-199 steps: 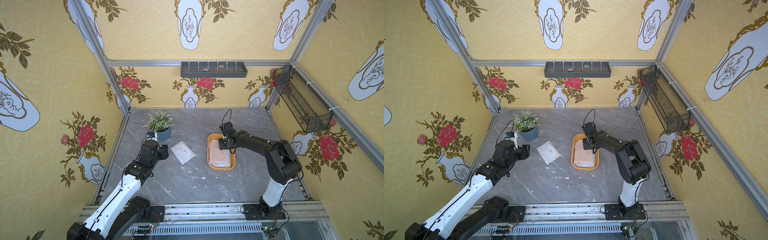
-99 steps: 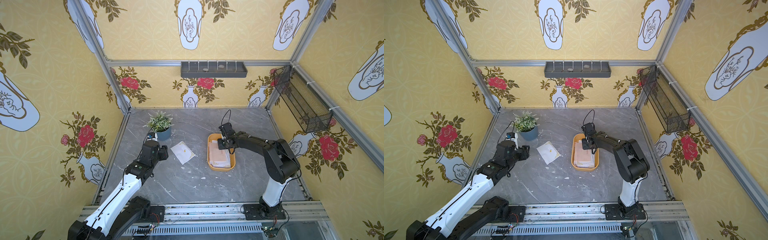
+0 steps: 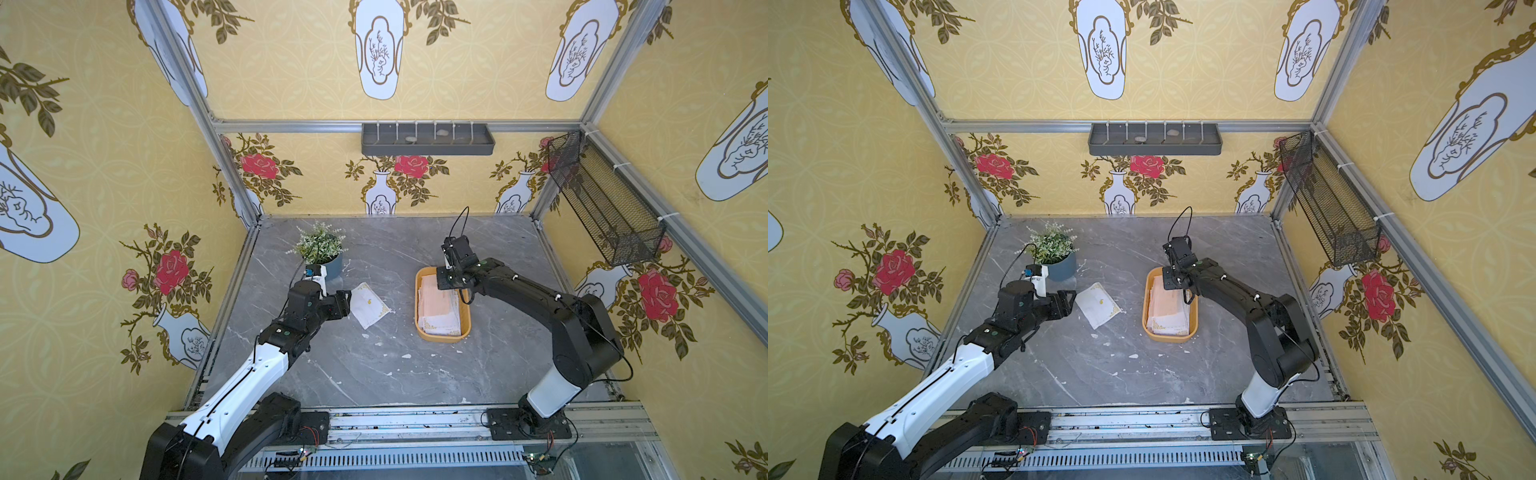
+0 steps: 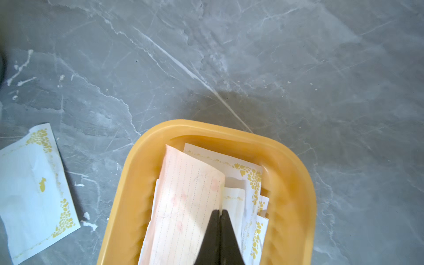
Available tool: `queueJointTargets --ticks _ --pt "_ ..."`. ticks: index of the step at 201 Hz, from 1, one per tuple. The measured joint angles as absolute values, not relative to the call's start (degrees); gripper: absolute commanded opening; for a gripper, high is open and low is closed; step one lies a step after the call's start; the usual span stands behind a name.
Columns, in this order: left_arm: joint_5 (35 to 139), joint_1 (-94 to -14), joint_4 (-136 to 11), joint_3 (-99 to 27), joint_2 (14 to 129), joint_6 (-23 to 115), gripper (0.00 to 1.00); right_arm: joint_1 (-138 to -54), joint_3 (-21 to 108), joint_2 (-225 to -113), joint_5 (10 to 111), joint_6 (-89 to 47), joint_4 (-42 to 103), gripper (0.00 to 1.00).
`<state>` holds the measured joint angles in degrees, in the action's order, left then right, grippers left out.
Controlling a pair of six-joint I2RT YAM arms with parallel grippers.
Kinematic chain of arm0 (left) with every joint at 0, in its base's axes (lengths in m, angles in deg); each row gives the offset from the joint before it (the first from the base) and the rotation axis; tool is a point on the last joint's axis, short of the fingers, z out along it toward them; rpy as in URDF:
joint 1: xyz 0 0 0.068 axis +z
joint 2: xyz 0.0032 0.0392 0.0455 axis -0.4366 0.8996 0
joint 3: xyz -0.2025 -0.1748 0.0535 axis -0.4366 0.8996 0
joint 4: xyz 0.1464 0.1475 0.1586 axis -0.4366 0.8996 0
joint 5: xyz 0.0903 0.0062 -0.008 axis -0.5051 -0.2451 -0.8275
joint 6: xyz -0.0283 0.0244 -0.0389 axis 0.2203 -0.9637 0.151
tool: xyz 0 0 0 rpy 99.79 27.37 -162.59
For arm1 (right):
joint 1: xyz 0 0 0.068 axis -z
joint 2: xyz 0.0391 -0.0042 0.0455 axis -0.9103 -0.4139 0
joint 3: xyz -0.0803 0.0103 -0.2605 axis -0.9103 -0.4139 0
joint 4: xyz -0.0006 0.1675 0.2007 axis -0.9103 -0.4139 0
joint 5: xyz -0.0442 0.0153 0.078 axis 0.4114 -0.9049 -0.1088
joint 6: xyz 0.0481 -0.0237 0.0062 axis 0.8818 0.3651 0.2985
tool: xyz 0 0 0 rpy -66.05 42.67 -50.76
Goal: Take out the stationery paper from the storage box
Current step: Pick up the stationery paper from the storage box.
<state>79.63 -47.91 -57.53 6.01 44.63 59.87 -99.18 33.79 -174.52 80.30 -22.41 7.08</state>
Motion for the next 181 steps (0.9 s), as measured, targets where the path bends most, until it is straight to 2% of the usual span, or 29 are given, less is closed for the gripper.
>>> queueJointTargets --ticks 53,105,163,181 --pt "97.05 -47.91 -74.56 7.33 51.26 64.31 0.85 -99.13 34.1 -165.27 77.43 -22.23 4.92 0.0" --pt "112.28 -47.93 -94.76 8.59 58.08 72.28 0.85 -97.91 34.43 -156.73 65.98 -22.19 6.29 0.0" --pt "120.46 -48.09 -108.85 8.48 62.03 79.3 0.81 -95.57 32.79 -150.87 51.25 -20.22 12.19 0.0" --pt "121.6 -48.63 -111.74 8.18 63.58 80.98 0.76 -95.57 32.5 -150.63 47.05 -19.13 14.79 0.0"
